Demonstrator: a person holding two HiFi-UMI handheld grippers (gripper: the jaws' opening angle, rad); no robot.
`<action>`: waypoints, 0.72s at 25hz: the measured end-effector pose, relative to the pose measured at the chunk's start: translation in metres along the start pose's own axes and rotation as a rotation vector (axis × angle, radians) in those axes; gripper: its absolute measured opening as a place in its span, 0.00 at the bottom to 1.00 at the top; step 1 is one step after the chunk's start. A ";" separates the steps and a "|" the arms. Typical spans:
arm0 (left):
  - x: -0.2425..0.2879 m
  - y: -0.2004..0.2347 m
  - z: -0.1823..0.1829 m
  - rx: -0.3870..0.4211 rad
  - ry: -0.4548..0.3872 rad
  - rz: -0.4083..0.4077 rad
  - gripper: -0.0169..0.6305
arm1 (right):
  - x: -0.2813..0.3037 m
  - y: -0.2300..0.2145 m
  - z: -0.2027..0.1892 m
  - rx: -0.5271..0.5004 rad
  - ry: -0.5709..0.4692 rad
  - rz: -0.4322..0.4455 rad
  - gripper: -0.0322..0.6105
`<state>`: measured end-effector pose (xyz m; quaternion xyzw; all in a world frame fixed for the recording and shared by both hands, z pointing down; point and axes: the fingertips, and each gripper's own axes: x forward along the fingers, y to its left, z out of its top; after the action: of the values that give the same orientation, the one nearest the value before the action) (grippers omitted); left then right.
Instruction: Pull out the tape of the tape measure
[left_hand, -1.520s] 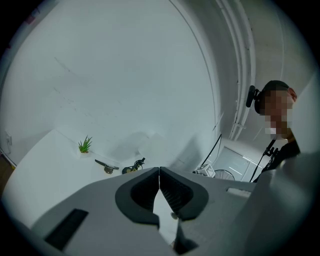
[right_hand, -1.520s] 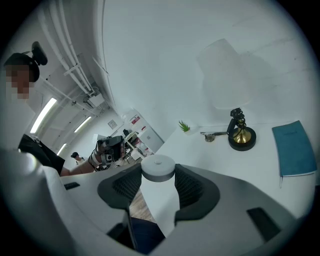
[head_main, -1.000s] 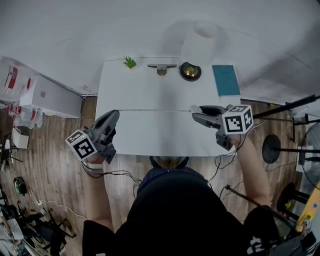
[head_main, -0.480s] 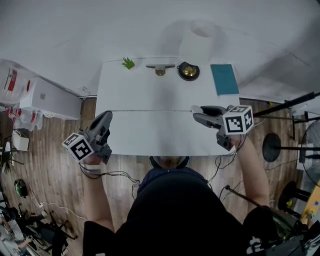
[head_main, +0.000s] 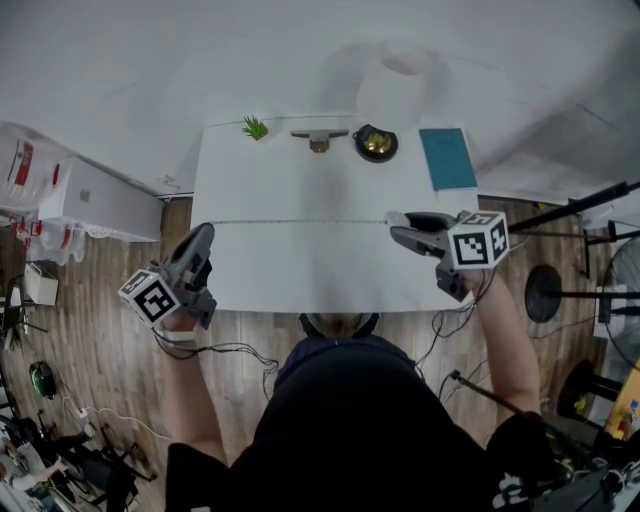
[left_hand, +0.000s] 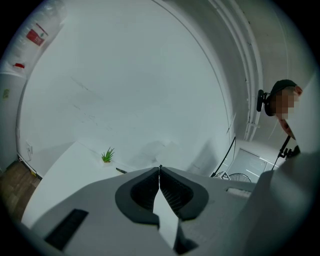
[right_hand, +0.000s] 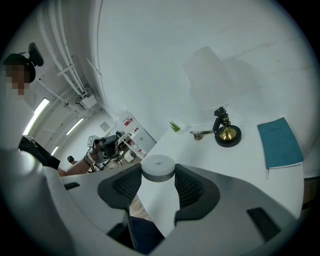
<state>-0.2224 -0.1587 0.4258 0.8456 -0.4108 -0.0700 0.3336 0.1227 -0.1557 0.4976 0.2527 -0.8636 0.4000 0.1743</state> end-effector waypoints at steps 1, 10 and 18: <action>0.000 0.001 -0.001 -0.002 0.002 0.001 0.04 | 0.000 0.000 0.000 0.000 0.001 -0.002 0.38; -0.006 0.011 0.004 -0.008 -0.029 0.040 0.04 | -0.006 -0.004 0.002 -0.007 0.004 -0.020 0.38; -0.008 0.017 0.007 -0.017 -0.035 0.047 0.04 | -0.006 -0.003 0.003 -0.005 0.001 -0.024 0.38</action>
<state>-0.2407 -0.1637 0.4300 0.8315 -0.4358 -0.0803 0.3349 0.1291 -0.1582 0.4946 0.2622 -0.8614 0.3960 0.1802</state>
